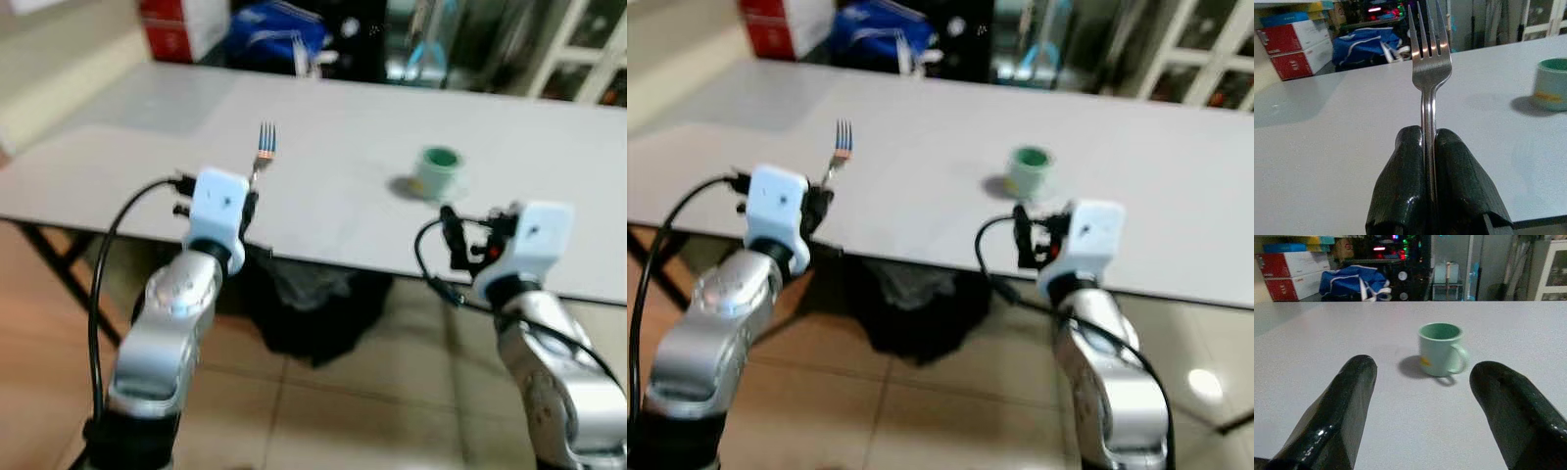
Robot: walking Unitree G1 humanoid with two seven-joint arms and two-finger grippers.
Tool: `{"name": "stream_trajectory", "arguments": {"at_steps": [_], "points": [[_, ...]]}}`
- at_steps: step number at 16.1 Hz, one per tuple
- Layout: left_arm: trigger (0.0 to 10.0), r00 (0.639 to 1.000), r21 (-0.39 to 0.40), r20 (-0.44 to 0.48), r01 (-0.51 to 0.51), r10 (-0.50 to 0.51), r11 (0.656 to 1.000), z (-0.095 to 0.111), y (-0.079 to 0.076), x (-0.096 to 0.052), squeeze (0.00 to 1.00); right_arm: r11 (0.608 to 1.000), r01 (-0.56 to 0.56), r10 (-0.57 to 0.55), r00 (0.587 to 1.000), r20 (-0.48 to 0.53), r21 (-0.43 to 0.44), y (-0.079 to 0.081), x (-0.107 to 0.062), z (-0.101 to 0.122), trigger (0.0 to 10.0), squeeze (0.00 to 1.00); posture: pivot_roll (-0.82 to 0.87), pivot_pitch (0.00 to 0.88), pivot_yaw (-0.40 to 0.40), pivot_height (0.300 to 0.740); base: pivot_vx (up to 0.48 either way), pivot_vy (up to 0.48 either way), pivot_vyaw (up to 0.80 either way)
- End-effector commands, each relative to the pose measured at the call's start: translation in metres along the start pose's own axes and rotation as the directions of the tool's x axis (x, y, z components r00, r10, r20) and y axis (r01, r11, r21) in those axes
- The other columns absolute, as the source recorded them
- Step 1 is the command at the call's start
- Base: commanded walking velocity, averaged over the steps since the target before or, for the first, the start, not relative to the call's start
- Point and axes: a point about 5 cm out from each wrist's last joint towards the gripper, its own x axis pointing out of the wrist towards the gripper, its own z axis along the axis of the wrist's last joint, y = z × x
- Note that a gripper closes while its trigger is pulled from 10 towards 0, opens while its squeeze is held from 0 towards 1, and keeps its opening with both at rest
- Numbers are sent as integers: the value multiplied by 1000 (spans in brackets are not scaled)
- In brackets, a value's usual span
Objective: Setting the table
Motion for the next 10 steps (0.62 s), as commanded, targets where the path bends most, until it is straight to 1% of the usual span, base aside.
{"name": "stream_trajectory", "arguments": {"at_steps": [1, 3, 4, 5, 6, 8, 10], "points": [[10000, 1000, -6, -6, -22, 22, 1000, 0, 7, 0, 0, 1000, -13, 13, 1000, 2, 11, 3, 0, 1, 10000, 0, -56, 27, 12, 740, 0, 0, 0], [10000, 1000, 16, 11, 16, -16, 1000, 1, 4, 0, 0, 1000, -10, 10, 1000, -2, 16, 3, 0, 1, 10000, 0, -56, 29, 18, 740, 0, 0, 0], [10000, 999, 53, 30, 32, -33, 998, 2, 3, 1, 0, 1000, -16, 16, 1000, -15, 20, 4, 1, -2, 10000, 0, -54, 30, 22, 740, 0, 0, 0], [10000, 999, 48, 28, 32, -33, 998, 3, 4, 2, 0, 999, -31, 32, 999, -31, 12, 7, 1, -5, 10000, 0, -50, 30, 23, 740, 262, 0, -506], [10000, 999, 45, 27, 34, -35, 998, 4, 5, 3, 0, 999, -52, 52, 998, -34, 17, 11, 2, -6, 10000, 0, -41, 31, 22, 740, 311, 0, -594], [10000, 999, 45, 26, 30, -32, 999, 5, 8, 3, 0, 998, -65, 66, 997, -35, 14, 14, 2, -7, 10000, 0, -37, 32, 22, 740, 480, 0, 0], [10000, 999, 56, 25, 25, -27, 998, 5, 12, 2, 0, 994, -105, 106, 994, -40, 15, 20, 3, -9, 10000, 0, -30, 33, 25, 740, 480, 0, 0]]}}
